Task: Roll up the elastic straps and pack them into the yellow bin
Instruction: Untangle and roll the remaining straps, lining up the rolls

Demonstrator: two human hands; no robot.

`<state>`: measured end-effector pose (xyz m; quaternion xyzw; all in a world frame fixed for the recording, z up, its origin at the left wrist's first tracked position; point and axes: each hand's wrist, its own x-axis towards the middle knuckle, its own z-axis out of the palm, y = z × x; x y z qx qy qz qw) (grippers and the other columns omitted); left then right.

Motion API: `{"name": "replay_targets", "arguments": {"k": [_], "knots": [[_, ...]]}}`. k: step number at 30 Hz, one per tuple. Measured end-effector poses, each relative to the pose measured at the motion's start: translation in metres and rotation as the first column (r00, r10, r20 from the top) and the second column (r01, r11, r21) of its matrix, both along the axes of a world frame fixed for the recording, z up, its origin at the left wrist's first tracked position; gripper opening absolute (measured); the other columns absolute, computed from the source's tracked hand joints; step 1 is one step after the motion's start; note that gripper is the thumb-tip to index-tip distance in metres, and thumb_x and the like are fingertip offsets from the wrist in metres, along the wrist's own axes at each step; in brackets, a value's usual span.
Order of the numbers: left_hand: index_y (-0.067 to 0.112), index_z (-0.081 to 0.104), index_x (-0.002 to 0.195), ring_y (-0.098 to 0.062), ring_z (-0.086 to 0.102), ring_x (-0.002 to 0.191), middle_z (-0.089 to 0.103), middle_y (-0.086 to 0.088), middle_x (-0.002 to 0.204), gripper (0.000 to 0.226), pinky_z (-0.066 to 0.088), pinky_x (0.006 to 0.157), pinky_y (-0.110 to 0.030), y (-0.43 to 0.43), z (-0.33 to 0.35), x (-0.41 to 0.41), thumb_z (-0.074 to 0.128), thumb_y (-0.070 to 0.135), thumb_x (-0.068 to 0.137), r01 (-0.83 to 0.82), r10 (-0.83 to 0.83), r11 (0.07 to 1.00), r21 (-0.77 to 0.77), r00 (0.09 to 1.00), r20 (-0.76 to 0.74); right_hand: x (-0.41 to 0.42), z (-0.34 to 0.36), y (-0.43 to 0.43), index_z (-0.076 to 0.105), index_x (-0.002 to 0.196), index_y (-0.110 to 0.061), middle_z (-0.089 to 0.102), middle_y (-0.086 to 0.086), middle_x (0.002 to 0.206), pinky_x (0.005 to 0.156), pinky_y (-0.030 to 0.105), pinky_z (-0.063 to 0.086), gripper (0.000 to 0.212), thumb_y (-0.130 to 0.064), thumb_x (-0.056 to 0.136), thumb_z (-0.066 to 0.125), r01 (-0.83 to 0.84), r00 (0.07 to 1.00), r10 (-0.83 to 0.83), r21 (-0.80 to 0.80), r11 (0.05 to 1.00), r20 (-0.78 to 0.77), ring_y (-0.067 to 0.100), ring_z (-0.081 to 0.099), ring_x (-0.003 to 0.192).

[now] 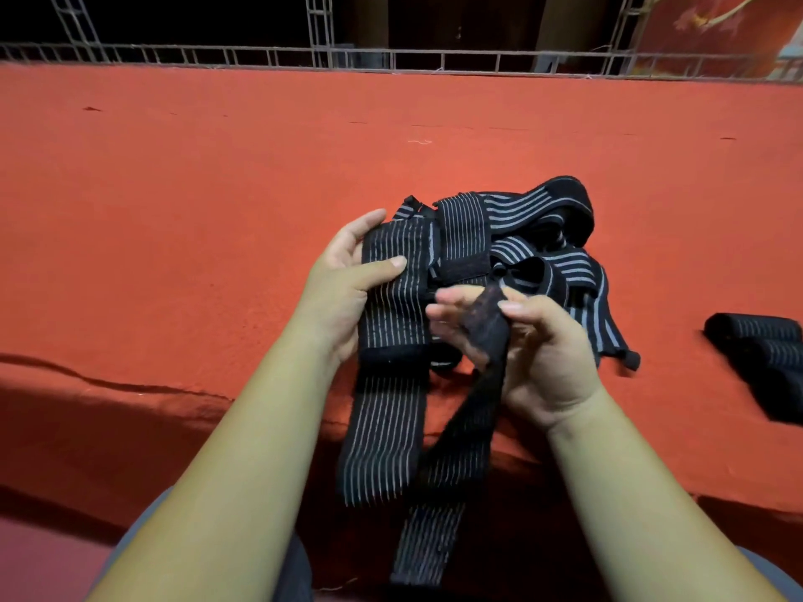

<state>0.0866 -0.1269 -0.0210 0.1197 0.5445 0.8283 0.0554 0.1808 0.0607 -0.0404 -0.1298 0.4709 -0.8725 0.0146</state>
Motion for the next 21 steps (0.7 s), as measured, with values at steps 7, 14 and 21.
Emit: {"name": "replay_targets", "arguments": {"k": [7, 14, 21], "knots": [[0.013, 0.057, 0.149, -0.027, 0.075, 0.111, 0.074, -0.013, 0.135, 0.058, 0.065, 0.086, -0.039, 0.012, 0.004, 0.026, 0.065, -0.012, 0.097, 0.121, -0.124, 0.991, -0.057, 0.991, -0.056, 0.006, 0.012, -0.006, 0.073, 0.132, -0.001, 0.074, 0.023, 0.127, 0.099, 0.045, 0.062, 0.046, -0.021, 0.095, 0.052, 0.118, 0.991, -0.107, -0.156, 0.981, 0.075, 0.034, 0.072, 0.114], [0.03, 0.066, 0.145, -0.01, 0.067, 0.126, 0.063, 0.002, 0.142, 0.037, 0.051, 0.112, -0.038, 0.021, 0.006, 0.044, 0.054, 0.045, 0.113, -0.013, -0.183, 0.824, -0.567, 0.94, -0.287, 0.019, 0.016, 0.0, 0.071, 0.138, 0.002, 0.065, 0.022, 0.148, 0.124, 0.049, 0.041, 0.053, -0.021, 0.095, 0.048, 0.098, 0.993, -0.087, -0.144, 0.985, 0.076, 0.04, 0.051, 0.136], [0.026, 0.076, 0.126, -0.028, 0.078, 0.106, 0.081, -0.007, 0.113, 0.081, 0.059, 0.102, -0.057, 0.031, 0.027, 0.076, 0.037, 0.089, 0.095, 0.222, -0.245, 0.891, -0.397, 0.969, -0.008, 0.039, 0.035, 0.006, 0.084, 0.114, -0.01, 0.063, 0.018, 0.153, 0.089, 0.035, 0.049, 0.045, -0.021, 0.095, 0.045, 0.1, 0.995, -0.1, -0.004, 0.995, -0.013, 0.034, 0.053, 0.118]]}}
